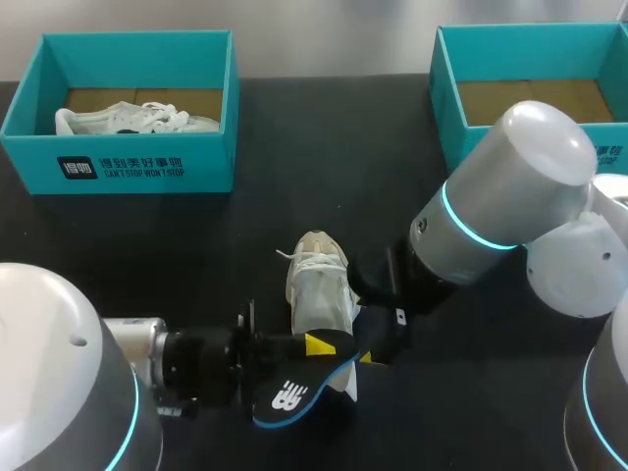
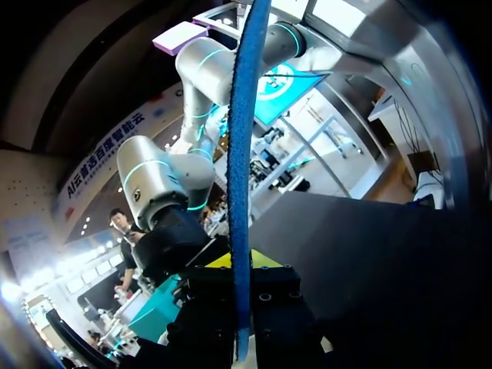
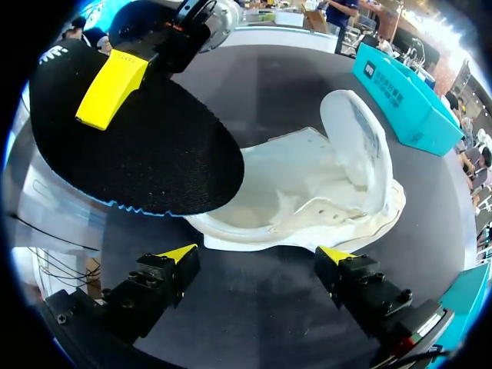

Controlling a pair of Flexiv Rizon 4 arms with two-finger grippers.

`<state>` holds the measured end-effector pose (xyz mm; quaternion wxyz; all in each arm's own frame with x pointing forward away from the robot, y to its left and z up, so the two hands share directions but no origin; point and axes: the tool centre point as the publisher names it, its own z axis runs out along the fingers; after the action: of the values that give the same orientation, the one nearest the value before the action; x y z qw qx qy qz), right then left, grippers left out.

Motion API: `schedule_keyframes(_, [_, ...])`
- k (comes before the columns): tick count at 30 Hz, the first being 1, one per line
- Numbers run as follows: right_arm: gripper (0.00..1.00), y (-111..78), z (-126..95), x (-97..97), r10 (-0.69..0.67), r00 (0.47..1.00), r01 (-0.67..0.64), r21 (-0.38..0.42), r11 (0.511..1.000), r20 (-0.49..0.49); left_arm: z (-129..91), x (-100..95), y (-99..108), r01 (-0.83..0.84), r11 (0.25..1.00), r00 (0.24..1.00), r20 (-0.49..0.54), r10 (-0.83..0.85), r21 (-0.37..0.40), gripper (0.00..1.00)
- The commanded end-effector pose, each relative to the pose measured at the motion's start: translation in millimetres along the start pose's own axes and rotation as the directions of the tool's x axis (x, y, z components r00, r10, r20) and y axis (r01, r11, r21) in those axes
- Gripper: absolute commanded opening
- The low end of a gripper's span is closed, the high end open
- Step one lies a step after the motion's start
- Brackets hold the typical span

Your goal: Take the shoe out of the shoebox, open the shoe tongue, remove and reinsert the insole, then place the shoe into the shoebox

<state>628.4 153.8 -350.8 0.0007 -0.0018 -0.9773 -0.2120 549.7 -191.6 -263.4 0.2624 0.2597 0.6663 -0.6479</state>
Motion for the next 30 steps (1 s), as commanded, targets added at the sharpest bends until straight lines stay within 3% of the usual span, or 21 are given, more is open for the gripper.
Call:
schedule_keyframes(1, [1.00,-0.3,1,1.2,0.000,1.000,0.000,-0.002,1.000,0.002,4,2.7,-1,0.005,1.000,1.000,0.002,-0.005,-0.006,0.00])
schedule_keyframes(30, [1.00,-0.3,1,1.2,0.000,1.000,0.000,-0.002,1.000,0.002,5,3.8,18,0.027,0.999,0.999,0.037,-0.026,-0.023,0.00])
